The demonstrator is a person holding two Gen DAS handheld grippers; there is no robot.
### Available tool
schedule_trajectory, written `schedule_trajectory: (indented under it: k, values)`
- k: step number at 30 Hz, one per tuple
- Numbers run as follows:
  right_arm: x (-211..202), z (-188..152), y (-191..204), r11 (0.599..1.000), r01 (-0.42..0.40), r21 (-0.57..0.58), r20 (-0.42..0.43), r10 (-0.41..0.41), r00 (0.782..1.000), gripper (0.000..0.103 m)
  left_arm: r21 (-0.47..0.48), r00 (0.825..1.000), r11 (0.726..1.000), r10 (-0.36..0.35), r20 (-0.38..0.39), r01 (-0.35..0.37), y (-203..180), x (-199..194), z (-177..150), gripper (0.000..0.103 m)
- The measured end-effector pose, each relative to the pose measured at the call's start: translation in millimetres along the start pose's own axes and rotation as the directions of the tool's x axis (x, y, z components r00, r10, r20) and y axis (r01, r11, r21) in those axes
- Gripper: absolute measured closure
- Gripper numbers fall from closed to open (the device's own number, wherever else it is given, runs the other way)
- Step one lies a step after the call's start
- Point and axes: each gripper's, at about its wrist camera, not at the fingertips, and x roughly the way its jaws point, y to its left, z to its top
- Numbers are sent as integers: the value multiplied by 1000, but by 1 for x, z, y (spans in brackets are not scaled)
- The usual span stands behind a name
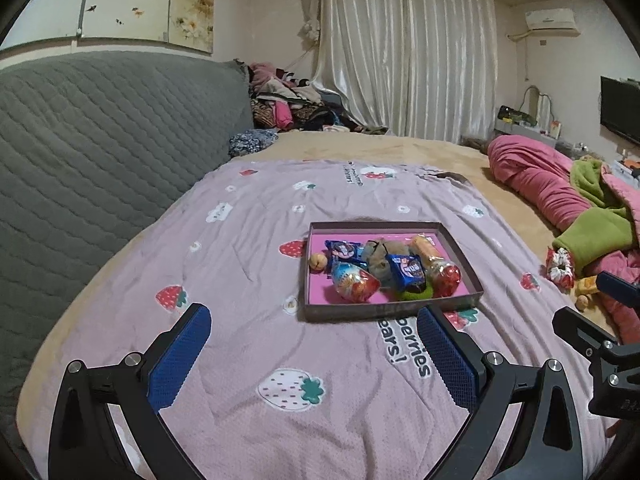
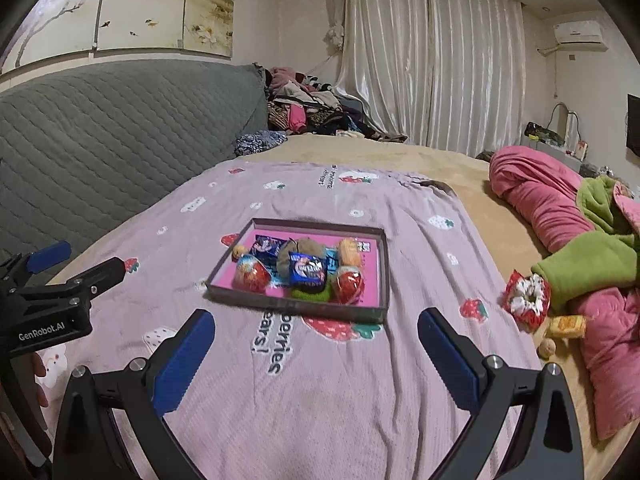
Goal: Organize objects
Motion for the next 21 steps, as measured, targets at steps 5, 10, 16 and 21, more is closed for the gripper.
schedule_trajectory:
  k: [5, 10, 16, 21]
  values:
    - [1, -17, -4, 1000, 5, 13, -10, -5, 1000, 0, -15, 1000, 1000, -16, -2, 16, 1, 4, -22, 0]
    - [4, -36, -3, 1000, 8, 11, -26, -7, 1000, 0, -26, 1000, 999, -21, -20, 21, 2, 9, -40, 0]
    - [8, -54, -1, 1000, 12, 8, -41, -11, 999, 0, -12, 999, 1000, -23, -29, 23, 0, 15, -59, 0]
    - [15, -68, 0, 1000, 18, 0, -50, -18, 999, 0, 2, 999, 1000, -24, -40, 24, -3, 23, -71, 0]
